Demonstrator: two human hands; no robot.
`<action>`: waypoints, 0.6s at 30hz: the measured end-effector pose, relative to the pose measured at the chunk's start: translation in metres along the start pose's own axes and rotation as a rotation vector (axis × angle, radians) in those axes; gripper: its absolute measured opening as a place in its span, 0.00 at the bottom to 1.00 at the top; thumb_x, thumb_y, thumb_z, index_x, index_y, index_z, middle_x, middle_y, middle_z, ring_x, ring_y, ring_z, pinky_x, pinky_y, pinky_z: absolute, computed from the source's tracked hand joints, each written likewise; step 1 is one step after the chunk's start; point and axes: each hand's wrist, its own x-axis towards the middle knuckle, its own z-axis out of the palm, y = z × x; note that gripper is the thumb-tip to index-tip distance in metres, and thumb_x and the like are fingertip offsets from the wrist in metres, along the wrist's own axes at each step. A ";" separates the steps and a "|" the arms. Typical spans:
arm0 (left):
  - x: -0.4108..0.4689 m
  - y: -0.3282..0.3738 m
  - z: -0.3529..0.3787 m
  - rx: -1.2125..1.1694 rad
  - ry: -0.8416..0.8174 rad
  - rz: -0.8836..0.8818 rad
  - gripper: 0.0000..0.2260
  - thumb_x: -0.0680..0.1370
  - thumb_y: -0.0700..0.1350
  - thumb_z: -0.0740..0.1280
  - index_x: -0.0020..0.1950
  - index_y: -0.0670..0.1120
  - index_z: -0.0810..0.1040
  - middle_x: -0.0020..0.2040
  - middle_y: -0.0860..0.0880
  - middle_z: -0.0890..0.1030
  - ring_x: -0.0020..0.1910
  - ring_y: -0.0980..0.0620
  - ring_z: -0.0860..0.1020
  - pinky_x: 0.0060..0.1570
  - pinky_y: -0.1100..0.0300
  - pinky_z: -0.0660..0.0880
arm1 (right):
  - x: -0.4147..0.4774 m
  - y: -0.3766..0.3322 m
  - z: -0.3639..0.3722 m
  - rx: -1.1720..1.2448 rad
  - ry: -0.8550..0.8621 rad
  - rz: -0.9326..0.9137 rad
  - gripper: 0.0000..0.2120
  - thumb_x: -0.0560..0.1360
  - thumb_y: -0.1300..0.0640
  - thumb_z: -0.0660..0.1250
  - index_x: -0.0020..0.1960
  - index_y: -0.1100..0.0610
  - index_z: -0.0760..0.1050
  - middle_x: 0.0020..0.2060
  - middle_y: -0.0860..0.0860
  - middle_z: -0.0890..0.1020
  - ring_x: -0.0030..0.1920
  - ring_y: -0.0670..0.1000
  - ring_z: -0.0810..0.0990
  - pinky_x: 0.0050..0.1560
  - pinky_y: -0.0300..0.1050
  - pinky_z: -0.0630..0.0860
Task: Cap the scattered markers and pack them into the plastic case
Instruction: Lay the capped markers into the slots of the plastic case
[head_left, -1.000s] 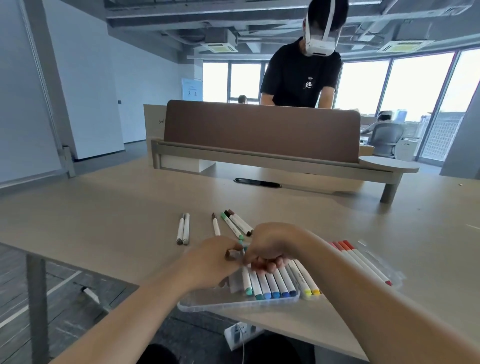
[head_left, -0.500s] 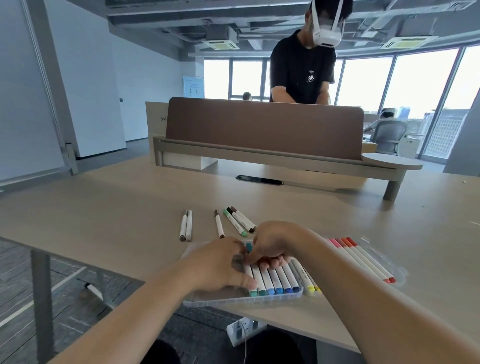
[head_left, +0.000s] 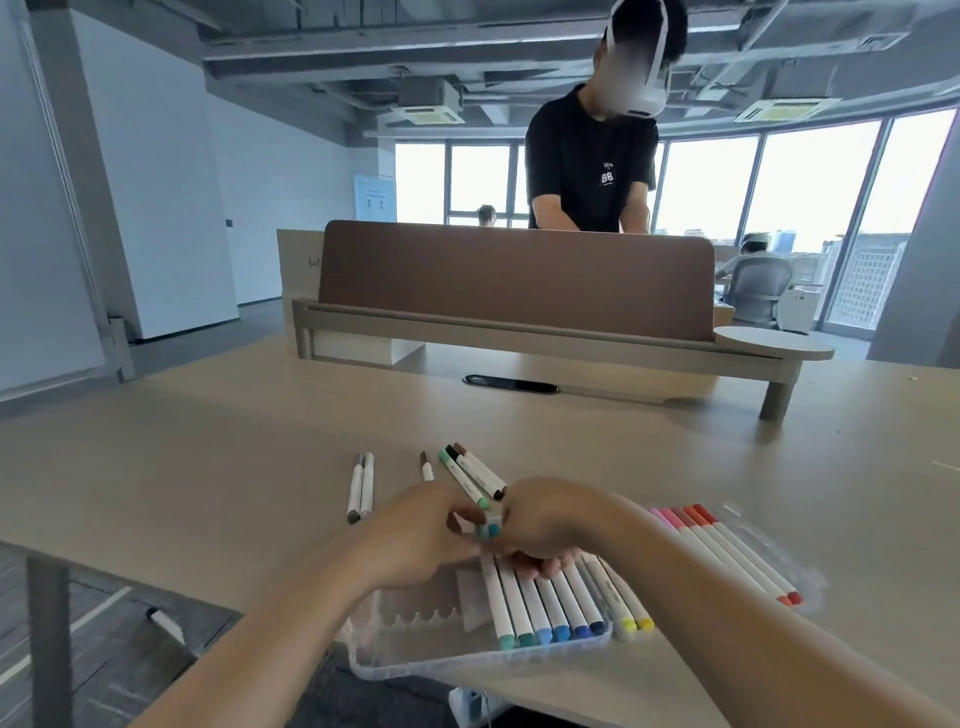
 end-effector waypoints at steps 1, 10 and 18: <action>0.002 -0.003 -0.002 -0.040 0.042 -0.005 0.13 0.78 0.50 0.68 0.61 0.51 0.80 0.57 0.54 0.81 0.50 0.58 0.78 0.52 0.62 0.75 | 0.005 0.001 -0.003 0.013 0.066 -0.001 0.16 0.80 0.53 0.61 0.36 0.59 0.74 0.28 0.51 0.75 0.22 0.47 0.69 0.25 0.38 0.64; 0.025 -0.041 -0.018 -0.255 0.257 -0.050 0.08 0.79 0.44 0.64 0.45 0.53 0.82 0.34 0.56 0.79 0.28 0.63 0.73 0.29 0.71 0.65 | 0.076 -0.024 -0.017 -0.196 0.635 0.039 0.06 0.76 0.57 0.67 0.42 0.54 0.71 0.39 0.50 0.77 0.41 0.52 0.78 0.41 0.46 0.76; 0.029 -0.059 -0.021 -0.254 0.309 -0.084 0.10 0.78 0.47 0.65 0.37 0.53 0.78 0.32 0.54 0.79 0.27 0.59 0.72 0.32 0.62 0.67 | 0.095 -0.045 -0.018 -0.356 0.582 0.067 0.05 0.75 0.65 0.64 0.47 0.56 0.74 0.36 0.50 0.72 0.41 0.54 0.75 0.41 0.46 0.72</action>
